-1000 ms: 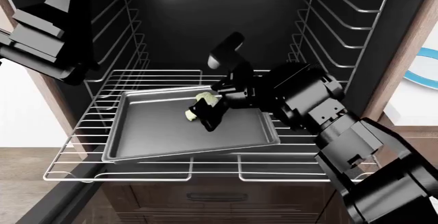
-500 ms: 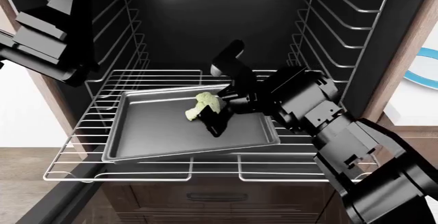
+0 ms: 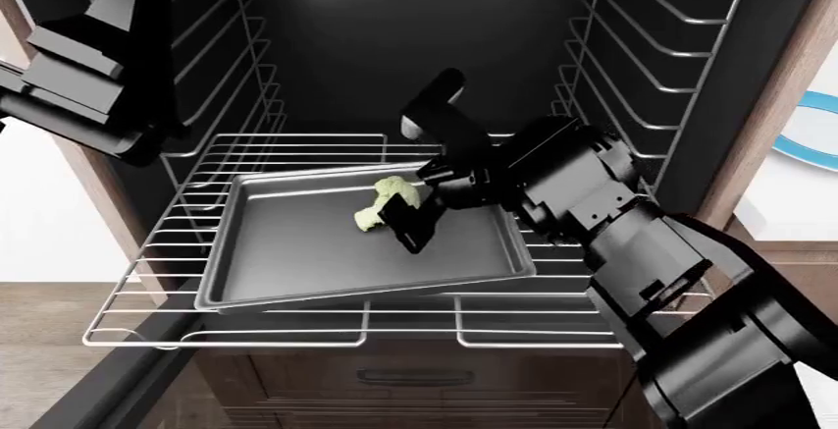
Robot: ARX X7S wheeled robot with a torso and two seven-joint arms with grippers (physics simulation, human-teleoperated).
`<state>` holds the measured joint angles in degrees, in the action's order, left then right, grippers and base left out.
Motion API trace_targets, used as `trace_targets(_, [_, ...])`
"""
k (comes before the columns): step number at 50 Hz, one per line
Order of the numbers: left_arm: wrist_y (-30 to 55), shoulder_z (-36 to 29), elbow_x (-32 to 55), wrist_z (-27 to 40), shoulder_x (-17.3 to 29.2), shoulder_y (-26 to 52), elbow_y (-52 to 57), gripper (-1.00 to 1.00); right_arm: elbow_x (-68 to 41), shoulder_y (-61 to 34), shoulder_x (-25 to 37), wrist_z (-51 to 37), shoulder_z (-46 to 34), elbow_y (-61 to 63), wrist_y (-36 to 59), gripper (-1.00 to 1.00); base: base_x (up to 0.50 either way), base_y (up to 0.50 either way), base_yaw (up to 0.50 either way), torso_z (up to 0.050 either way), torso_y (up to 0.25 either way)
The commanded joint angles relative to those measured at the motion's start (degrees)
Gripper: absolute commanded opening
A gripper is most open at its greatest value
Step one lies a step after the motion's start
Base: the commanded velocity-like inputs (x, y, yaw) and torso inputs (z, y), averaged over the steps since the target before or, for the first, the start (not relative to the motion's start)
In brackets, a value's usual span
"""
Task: Pick the broccoli from the oven and place it on the plate on the counter.
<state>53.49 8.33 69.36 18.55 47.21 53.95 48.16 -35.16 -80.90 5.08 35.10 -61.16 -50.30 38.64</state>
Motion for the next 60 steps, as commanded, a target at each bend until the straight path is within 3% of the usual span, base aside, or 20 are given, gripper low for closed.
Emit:
trace_targets(1, [-0.6,0.1,-0.8,-0.5,0.2,-0.9,-0.2,1.00,0.4,-0.6,-1.0,1.7,-1.0,-2.2,0.0,1.00,0.00,0.00,0.00,0.000,0.000])
trace_targets(28, [-1.1,0.0,-0.9,-0.4,0.7,-1.5,-0.2,1.00,-0.2,0.0,-0.1,2.1,-2.0,-0.4,1.5,1.00,0.00,0.00,0.00,0.000,0.000])
trace_targets(29, [-1.2,0.0,-0.9,-0.3,0.7,-1.6,-0.2,1.00,-0.4,0.1,0.1,2.2,-2.0,0.2,1.7,-1.00,0.00,0.00,0.00,0.000,0.000])
trace_targets(49, [-2.1,0.1,-1.7,-0.6,0.7,-3.3,0.1,1.00,-1.2,0.1,2.3,1.2,-1.2,4.9,1.2,-1.00,0.00,0.00,0.00,0.000,0.000])
trace_targets(60, [-2.6,-0.4,-2.7,-1.0,0.6,-3.7,0.1,1.00,-2.9,-1.9,7.9,-0.7,0.1,16.1,4.4,-1.00,0.00,0.00,0.00,0.000,0.000])
